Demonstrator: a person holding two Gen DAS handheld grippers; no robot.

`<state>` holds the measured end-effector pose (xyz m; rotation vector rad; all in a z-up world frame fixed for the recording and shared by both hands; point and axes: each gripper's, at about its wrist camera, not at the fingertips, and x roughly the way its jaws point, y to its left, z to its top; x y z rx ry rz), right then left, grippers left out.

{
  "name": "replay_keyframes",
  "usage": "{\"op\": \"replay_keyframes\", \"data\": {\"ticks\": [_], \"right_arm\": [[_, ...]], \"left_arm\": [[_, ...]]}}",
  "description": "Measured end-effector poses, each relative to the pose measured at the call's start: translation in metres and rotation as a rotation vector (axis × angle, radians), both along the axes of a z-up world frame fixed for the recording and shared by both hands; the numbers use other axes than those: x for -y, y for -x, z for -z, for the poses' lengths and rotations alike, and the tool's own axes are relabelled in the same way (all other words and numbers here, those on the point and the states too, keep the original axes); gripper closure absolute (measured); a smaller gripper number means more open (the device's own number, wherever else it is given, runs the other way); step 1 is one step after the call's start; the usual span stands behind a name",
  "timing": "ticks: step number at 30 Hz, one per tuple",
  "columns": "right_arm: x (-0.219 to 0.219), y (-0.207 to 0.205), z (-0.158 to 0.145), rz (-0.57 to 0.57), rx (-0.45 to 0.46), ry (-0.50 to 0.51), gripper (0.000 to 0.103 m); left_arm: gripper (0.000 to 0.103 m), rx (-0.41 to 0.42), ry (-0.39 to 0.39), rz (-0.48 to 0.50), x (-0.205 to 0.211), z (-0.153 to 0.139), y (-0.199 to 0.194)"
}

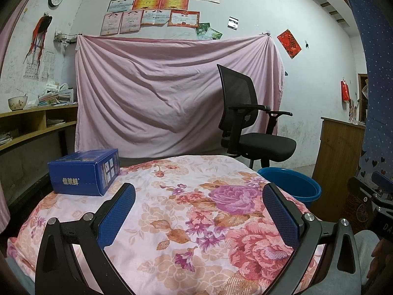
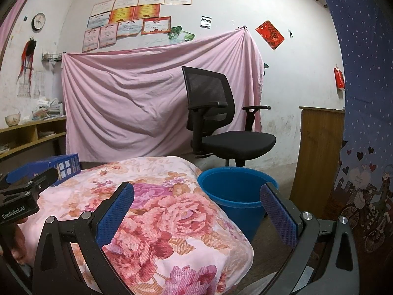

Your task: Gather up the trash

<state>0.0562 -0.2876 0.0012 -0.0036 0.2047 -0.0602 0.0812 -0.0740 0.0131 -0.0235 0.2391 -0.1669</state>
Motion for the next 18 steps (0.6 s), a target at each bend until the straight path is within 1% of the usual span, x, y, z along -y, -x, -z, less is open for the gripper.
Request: {"op": "replay_keyframes", "data": {"ticks": [18], "right_arm": [[-0.0029,0.0014,-0.0004,-0.001,-0.003,-0.004,0.000]], "left_arm": [[0.002,0.007,-0.003,0.001,-0.0034,-0.0014,0.0016]]}}
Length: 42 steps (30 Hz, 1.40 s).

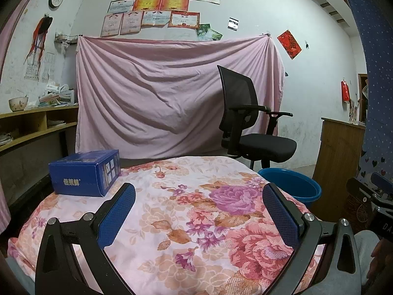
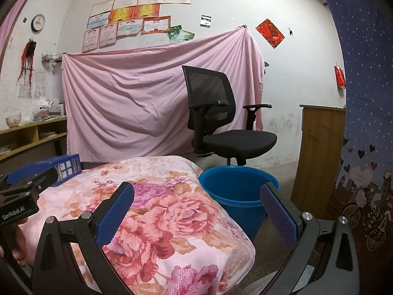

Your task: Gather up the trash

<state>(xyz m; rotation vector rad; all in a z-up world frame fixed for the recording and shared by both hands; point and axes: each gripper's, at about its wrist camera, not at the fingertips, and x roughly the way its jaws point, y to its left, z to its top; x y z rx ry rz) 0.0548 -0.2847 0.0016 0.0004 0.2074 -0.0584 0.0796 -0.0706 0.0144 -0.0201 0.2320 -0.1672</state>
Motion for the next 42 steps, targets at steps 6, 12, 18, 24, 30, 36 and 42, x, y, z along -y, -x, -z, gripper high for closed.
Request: {"op": "replay_keyframes", "data": {"ticks": [6,12,18,24,30,36,42], "right_arm": [[-0.0008,0.0002,-0.0001,0.000,0.000,-0.001,0.000],[-0.0010,0.0006,-0.0003,0.001,0.000,-0.001,0.000],[0.0000,0.0002,-0.0002,0.001,-0.001,-0.002,0.000],[-0.0006,0.0005,-0.0003,0.001,0.000,-0.002,0.000],[-0.0023,0.0011,-0.0003,0.000,-0.001,-0.002,0.000],[-0.0025,0.0012,-0.0004,0.001,-0.001,-0.004,0.000],[-0.0027,0.0014,-0.0005,0.001,-0.001,-0.004,0.000]], "left_arm": [[0.002,0.002,-0.002,0.000,-0.0009,-0.0001,0.0008],[0.002,-0.001,0.001,0.003,-0.0011,0.0001,0.0007],[0.002,-0.001,-0.001,0.005,-0.0017,-0.0002,0.0002],[0.002,-0.001,0.000,0.006,-0.0020,-0.0001,0.0002],[0.002,-0.002,-0.001,0.007,-0.0020,-0.0002,0.0000],[0.002,-0.003,0.001,0.007,-0.0020,-0.0003,0.0002],[0.002,-0.006,-0.032,-0.010,0.0002,0.0022,-0.0021]]}}
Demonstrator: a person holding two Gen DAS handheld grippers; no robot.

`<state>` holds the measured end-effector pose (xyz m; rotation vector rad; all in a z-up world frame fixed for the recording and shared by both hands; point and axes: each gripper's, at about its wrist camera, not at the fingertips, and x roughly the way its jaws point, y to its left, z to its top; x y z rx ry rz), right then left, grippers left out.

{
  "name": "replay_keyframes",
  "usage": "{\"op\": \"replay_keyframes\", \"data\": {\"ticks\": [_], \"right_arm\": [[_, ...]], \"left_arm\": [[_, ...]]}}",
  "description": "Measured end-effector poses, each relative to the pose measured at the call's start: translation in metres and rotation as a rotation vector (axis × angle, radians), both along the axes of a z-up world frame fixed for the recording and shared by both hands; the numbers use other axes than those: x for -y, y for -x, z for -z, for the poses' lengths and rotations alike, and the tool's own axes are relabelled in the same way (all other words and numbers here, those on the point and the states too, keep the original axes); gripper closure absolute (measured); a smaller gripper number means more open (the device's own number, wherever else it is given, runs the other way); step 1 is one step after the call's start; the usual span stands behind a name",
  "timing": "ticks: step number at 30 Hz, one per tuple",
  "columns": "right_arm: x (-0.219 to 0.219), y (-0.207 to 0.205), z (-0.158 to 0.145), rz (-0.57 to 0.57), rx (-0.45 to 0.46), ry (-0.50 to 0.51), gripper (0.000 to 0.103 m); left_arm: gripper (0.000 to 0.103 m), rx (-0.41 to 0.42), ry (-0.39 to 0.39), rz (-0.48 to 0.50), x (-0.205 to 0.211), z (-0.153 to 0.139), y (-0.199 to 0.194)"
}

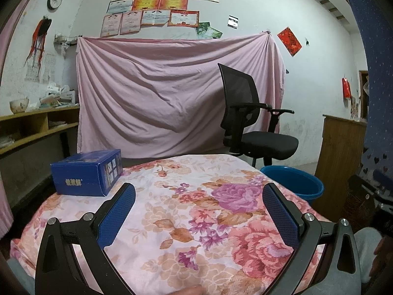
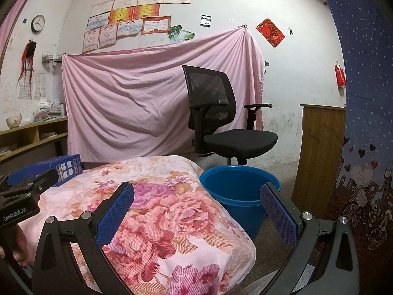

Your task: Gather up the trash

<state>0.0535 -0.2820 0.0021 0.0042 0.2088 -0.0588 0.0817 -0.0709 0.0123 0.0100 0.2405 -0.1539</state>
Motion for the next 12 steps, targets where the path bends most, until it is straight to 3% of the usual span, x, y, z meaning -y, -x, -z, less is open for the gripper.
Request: {"op": "replay_keyframes", "data": {"ticks": [12], "right_arm": [[-0.014,0.000,0.002,-0.008,-0.010,0.006,0.000]], "left_arm": [[0.002,0.000,0.003,-0.008,-0.001,0.005,-0.005]]}}
